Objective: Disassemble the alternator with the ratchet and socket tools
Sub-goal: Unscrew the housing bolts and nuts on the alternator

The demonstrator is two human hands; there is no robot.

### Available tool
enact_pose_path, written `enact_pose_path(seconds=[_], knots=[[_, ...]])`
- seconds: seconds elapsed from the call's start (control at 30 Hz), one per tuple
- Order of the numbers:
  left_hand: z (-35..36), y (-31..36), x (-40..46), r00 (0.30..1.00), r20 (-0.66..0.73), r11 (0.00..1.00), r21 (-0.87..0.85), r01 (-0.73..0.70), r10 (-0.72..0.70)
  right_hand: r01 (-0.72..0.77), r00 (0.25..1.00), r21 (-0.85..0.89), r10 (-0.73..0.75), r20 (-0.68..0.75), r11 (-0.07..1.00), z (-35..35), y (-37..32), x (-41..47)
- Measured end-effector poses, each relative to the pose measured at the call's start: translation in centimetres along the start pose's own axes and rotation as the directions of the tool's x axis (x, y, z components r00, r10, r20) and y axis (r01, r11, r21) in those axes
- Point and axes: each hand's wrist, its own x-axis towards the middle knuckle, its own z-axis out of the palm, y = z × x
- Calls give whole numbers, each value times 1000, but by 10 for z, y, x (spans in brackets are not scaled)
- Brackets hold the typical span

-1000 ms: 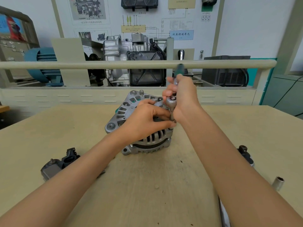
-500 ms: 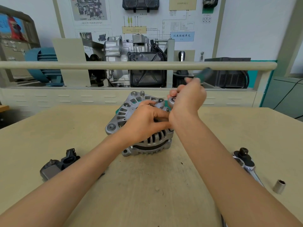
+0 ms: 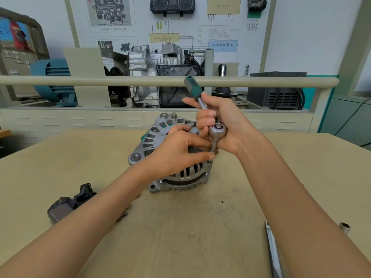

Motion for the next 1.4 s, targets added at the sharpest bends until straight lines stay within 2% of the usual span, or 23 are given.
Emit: enact_pose_path(seconds=[0.33, 0.4, 0.47, 0.53, 0.63, 0.67, 0.73, 0.8, 0.87, 1.03, 1.1, 1.2, 1.33, 1.4], knots=[[2, 1, 0, 999, -37, 1000, -6, -19, 19, -80, 993, -1, 80, 84, 997, 0, -2, 0], [1, 2, 0, 998, -60, 1000, 7, -23, 24, -30, 1000, -9, 30, 9, 1000, 3, 0, 1], [0, 4, 0, 997, -71, 999, 41, -28, 31, 65, 990, -9, -65, -128, 998, 9, 4, 4], [0, 4, -1, 997, -68, 999, 38, -20, 22, 222, 932, 56, -195, -306, 973, 14, 9, 6], [1, 7, -1, 994, -106, 999, 42, -10, 14, 535, 718, 181, -330, -613, 825, 16, 14, 9], [2, 8, 0, 992, -123, 999, 53, -3, 10, 593, 666, 196, -338, -665, 781, 15, 14, 11], [4, 8, 0, 990, -144, 999, 46, 8, -1, 611, 640, 190, -338, -690, 769, 14, 15, 13], [6, 6, 1, 986, -165, 1000, 18, 10, -7, 539, 693, 169, -320, -646, 825, 13, 15, 13], [8, 5, 1, 987, -159, 1000, -4, 24, -24, 419, 786, 155, -272, -555, 894, 12, 15, 12], [5, 5, -1, 987, -160, 1000, 21, 22, -19, 102, 974, -17, -103, -203, 995, 7, 6, 4], [4, 6, -1, 991, -131, 1000, 18, 7, -5, 16, 996, -104, -25, -86, 994, 5, 2, 2], [3, 3, -1, 996, -86, 999, 33, -14, 16, -47, 999, -168, 48, 3, 985, 2, -1, 1], [1, 3, -1, 999, -40, 995, 101, -5, 9, -22, 999, -29, 21, -31, 999, 6, 0, 0], [1, 4, 0, 999, -36, 999, 41, 11, -9, 49, 994, 76, -42, -97, 996, 8, -2, 0]])
